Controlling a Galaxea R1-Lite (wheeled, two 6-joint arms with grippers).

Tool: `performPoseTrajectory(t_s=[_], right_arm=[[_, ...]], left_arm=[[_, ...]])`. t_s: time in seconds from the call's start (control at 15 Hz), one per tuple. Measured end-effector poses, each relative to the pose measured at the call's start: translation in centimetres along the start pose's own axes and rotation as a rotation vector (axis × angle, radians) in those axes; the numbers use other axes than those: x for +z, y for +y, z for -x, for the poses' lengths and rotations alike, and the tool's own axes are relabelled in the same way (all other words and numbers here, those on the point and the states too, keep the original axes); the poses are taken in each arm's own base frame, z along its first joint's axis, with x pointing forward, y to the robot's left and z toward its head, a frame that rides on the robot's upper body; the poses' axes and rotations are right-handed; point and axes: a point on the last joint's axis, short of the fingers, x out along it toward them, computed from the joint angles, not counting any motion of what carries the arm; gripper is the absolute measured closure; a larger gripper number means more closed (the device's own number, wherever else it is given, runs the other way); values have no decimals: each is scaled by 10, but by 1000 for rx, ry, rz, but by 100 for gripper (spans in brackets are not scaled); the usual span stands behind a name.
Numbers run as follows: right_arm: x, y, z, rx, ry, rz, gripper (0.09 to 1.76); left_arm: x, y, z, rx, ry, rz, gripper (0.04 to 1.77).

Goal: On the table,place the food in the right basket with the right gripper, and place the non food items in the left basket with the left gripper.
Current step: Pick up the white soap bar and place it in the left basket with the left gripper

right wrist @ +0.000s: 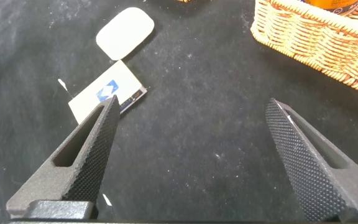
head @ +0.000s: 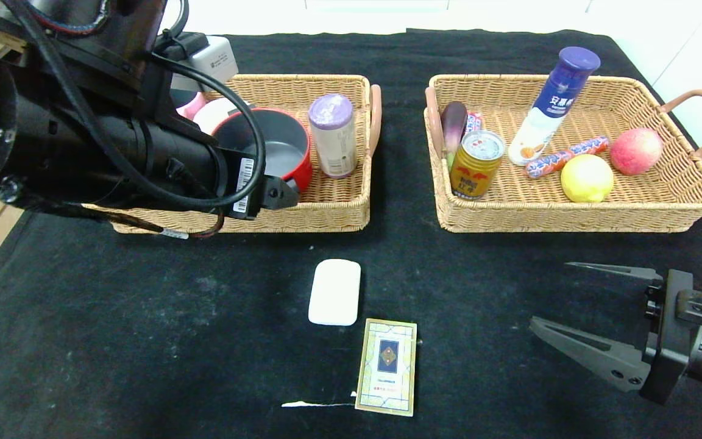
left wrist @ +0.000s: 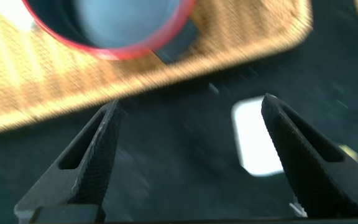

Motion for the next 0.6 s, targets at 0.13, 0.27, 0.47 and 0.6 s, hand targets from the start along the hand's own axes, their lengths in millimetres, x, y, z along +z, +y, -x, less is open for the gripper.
performPoseTrajectory(t_s=[0.13, 0.27, 0.47, 0.6], right_arm=[[0, 0, 0, -1, 0, 0, 14], [0, 0, 0, -1, -1, 1, 14], [1, 0, 0, -2, -3, 1, 14], [1, 0, 0, -3, -5, 2, 14]], left_arm=[[-9, -10, 6, -34, 67, 26, 16], [-14, -20, 2, -54, 111, 44, 14], [-22, -35, -14, -58, 180, 70, 13], [-26, -43, -21, -48, 237, 86, 12]])
